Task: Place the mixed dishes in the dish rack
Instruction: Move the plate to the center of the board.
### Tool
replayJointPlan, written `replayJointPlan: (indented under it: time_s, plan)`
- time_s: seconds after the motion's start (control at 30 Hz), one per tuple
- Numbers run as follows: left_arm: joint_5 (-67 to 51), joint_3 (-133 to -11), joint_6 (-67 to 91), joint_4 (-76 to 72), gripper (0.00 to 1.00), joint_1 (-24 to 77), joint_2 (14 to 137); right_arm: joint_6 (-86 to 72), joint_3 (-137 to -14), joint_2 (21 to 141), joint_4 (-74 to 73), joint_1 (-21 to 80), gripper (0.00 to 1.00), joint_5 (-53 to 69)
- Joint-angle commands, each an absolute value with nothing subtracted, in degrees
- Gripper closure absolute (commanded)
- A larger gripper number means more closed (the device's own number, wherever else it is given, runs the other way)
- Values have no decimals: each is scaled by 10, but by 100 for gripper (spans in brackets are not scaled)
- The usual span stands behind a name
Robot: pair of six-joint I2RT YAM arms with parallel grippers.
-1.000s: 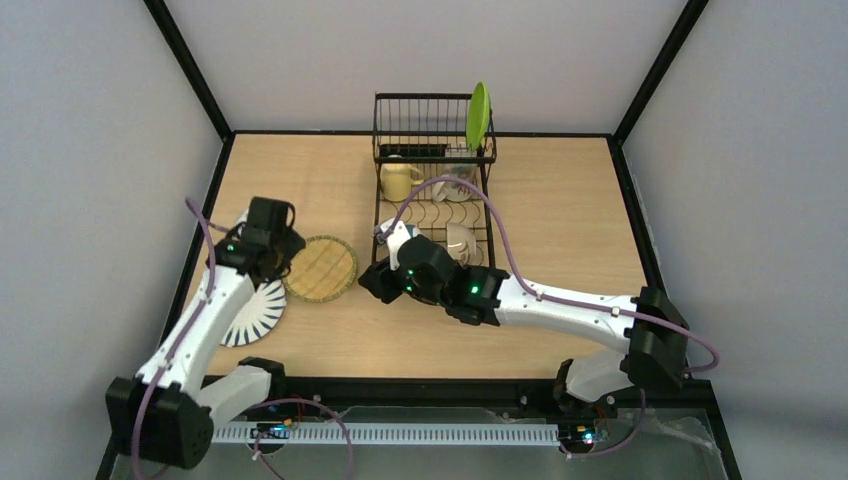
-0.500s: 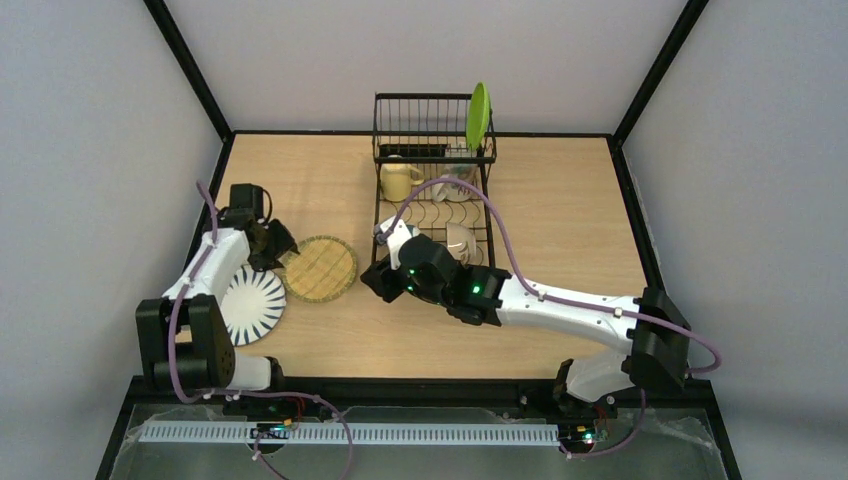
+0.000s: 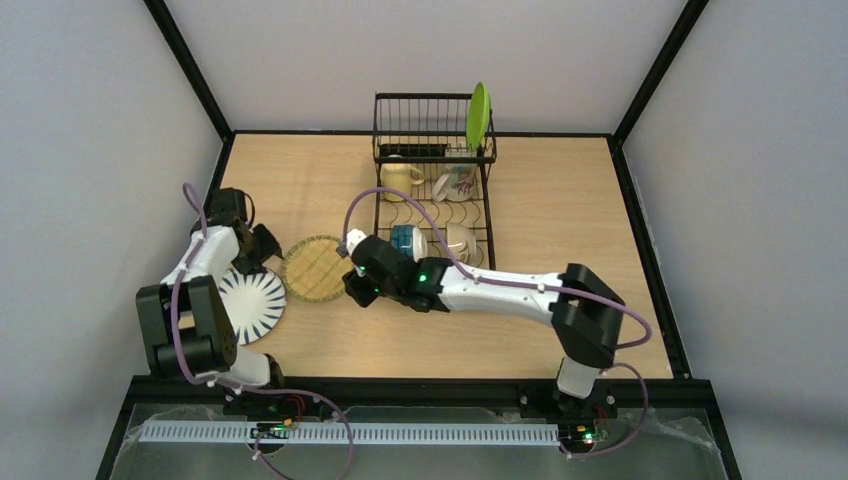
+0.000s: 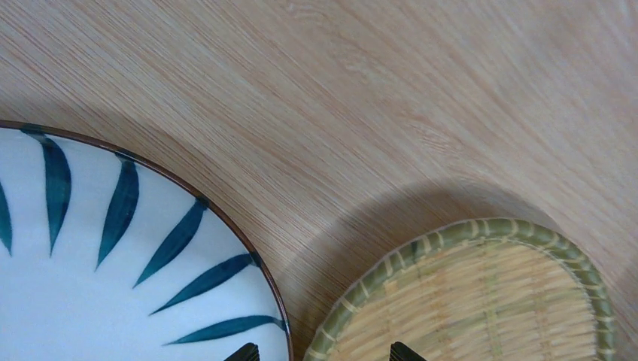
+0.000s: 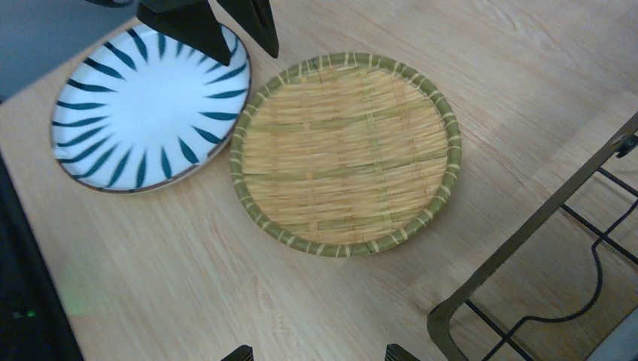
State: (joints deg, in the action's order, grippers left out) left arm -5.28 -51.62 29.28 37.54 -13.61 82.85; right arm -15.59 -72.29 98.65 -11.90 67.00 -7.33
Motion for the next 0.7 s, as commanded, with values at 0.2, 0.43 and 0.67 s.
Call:
replayJointPlan:
  time_s: [0.2, 0.43, 0.67]
  plan:
    - [-59, -547, 296, 336, 1, -144, 907, -116, -795, 1076, -184, 672, 2, -98]
    - [-77, -584, 298, 326, 1, -144, 948, -98, -817, 1114, -202, 672, 2, -95]
    - [-94, -605, 301, 322, 1, -144, 964, -87, -857, 1160, -228, 672, 2, -94]
